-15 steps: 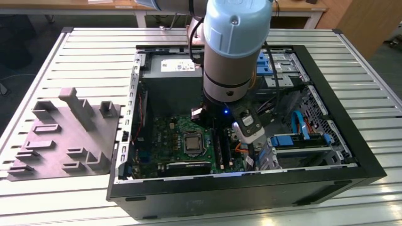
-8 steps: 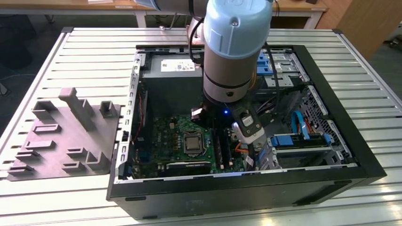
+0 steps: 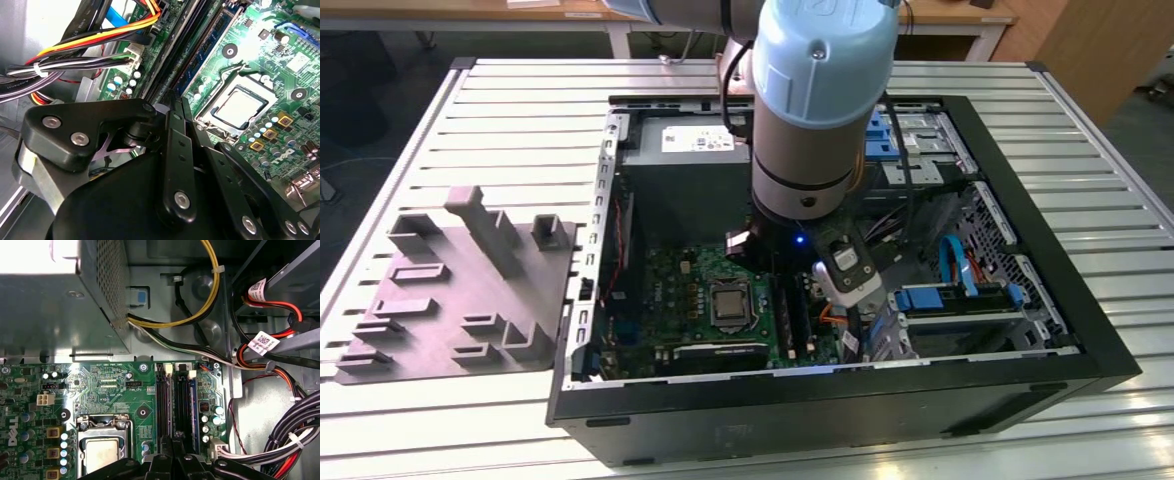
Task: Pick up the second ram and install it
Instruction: 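Insert the second ram into the second slot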
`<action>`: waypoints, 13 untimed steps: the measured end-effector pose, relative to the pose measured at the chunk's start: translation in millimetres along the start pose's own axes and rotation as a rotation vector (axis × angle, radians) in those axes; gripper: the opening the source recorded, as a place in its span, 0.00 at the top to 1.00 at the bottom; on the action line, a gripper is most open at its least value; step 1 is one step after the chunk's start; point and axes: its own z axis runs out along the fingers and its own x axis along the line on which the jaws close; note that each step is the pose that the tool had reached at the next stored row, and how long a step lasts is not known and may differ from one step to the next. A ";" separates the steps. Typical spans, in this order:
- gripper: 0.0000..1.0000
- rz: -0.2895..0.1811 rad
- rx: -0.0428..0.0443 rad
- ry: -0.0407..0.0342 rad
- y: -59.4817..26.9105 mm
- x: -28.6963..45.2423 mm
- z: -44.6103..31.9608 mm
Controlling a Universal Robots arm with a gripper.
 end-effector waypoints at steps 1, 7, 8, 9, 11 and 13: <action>0.88 0.000 0.0000 0.0000 0.0 0.0 0.1; 0.88 0.000 0.0001 0.0000 -0.2 0.1 1.3; 0.88 0.000 0.0002 0.0001 -0.2 0.1 1.3; 0.88 0.000 0.0002 0.0000 -0.2 0.1 1.3; 0.88 0.000 0.0001 0.0000 -0.2 0.1 1.6; 0.88 0.000 0.0005 0.0001 -0.4 0.1 2.1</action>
